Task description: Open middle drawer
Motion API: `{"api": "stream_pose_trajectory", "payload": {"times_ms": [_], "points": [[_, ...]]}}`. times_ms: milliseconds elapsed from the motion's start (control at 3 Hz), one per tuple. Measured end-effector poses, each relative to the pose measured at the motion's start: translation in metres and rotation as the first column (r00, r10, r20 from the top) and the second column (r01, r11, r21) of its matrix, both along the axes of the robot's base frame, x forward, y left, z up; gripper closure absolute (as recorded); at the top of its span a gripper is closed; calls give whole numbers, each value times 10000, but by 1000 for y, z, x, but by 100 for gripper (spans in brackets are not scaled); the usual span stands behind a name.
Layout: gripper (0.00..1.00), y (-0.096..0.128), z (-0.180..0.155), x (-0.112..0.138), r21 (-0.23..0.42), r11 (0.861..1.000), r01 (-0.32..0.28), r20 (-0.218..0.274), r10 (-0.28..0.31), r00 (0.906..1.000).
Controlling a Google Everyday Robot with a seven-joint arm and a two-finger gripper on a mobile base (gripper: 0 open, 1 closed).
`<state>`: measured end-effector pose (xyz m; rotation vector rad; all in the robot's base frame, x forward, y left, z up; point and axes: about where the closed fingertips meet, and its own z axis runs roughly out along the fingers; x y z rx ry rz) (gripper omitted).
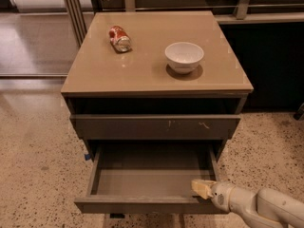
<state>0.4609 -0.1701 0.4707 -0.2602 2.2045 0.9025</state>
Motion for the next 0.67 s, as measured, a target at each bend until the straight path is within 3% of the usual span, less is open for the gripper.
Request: {"api": "stream_pose_trajectory", "payload": {"times_ms": [667], "points": [[13, 0, 0, 0, 0, 10000, -1, 0, 1, 10000]]}}
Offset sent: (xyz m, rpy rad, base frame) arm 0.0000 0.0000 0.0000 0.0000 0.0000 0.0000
